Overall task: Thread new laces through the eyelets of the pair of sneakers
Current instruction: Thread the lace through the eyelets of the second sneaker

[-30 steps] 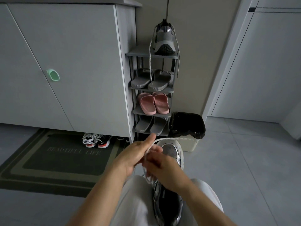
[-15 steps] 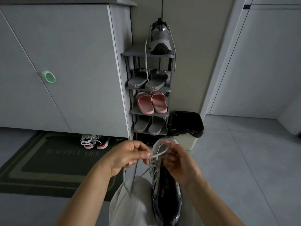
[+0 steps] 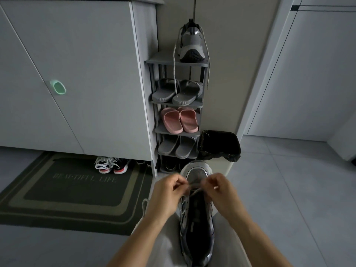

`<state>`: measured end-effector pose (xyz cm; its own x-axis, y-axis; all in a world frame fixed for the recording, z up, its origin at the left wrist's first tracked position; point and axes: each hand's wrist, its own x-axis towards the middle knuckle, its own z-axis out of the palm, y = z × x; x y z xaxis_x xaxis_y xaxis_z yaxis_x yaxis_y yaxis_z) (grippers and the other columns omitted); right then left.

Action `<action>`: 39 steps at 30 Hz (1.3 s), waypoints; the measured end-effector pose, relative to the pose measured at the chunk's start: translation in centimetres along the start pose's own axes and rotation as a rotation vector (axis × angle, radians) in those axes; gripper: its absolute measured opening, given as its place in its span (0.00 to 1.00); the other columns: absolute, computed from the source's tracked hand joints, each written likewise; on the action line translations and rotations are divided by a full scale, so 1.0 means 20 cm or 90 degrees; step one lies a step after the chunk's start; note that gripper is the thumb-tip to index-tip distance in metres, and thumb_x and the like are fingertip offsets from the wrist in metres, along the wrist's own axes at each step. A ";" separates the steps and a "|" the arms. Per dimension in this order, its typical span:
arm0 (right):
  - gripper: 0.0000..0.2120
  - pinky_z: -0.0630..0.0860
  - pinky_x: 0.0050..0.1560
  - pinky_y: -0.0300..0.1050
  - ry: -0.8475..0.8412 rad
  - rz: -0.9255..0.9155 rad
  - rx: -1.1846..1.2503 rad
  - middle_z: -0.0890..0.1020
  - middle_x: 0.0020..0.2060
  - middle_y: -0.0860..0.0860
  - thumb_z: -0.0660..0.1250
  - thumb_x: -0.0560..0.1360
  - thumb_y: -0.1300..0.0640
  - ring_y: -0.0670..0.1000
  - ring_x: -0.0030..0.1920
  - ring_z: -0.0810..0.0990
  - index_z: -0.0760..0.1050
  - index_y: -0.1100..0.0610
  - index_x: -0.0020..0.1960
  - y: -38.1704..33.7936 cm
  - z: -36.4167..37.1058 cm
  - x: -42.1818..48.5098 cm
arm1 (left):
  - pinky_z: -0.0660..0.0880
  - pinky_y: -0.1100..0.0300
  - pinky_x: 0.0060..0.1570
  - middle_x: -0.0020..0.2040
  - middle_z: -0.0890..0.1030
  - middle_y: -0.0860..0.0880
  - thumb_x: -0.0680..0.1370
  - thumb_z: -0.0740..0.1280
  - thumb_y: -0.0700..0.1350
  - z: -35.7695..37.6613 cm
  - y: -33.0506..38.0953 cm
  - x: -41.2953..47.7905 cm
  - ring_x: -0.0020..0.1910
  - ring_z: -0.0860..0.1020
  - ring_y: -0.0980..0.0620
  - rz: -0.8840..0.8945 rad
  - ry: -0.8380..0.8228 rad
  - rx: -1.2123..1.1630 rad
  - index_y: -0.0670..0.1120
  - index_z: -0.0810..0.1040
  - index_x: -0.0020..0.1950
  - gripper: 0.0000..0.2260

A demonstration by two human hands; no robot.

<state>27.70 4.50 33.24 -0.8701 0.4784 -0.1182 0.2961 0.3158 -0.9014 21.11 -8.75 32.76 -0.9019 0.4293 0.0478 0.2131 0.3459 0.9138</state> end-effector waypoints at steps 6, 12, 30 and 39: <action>0.11 0.63 0.39 0.42 0.033 0.011 -0.305 0.73 0.42 0.49 0.67 0.69 0.51 0.53 0.42 0.73 0.67 0.53 0.44 0.09 0.02 -0.09 | 0.71 0.66 0.45 0.39 0.71 0.59 0.72 0.70 0.42 0.13 -0.06 -0.07 0.38 0.73 0.62 0.045 0.018 0.144 0.47 0.81 0.45 0.03; 0.06 0.68 0.36 0.30 0.061 0.011 -0.147 0.80 0.33 0.44 0.71 0.66 0.59 0.47 0.39 0.79 0.78 0.48 0.40 0.12 -0.02 -0.11 | 0.73 0.64 0.49 0.46 0.71 0.55 0.75 0.67 0.46 0.20 -0.05 -0.11 0.46 0.77 0.57 0.039 0.026 0.165 0.47 0.81 0.49 0.06; 0.05 0.74 0.31 0.39 0.064 0.010 0.099 0.79 0.27 0.51 0.68 0.72 0.64 0.47 0.28 0.75 0.76 0.63 0.38 0.21 -0.01 -0.04 | 0.74 0.57 0.51 0.40 0.71 0.60 0.73 0.69 0.41 0.30 -0.11 -0.05 0.48 0.74 0.52 0.092 0.090 0.113 0.47 0.83 0.46 0.05; 0.11 0.74 0.24 0.33 0.168 0.100 0.430 0.76 0.26 0.54 0.58 0.78 0.66 0.42 0.22 0.75 0.72 0.63 0.38 0.29 -0.22 0.09 | 0.68 0.54 0.51 0.51 0.76 0.50 0.56 0.78 0.48 0.15 -0.15 -0.09 0.53 0.68 0.53 0.231 0.173 0.368 0.51 0.72 0.55 0.30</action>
<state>29.60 10.80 29.67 -0.6892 0.6839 -0.2394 0.0281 -0.3048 -0.9520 23.28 -8.08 28.64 -0.7822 0.4043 0.4740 0.6125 0.6379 0.4668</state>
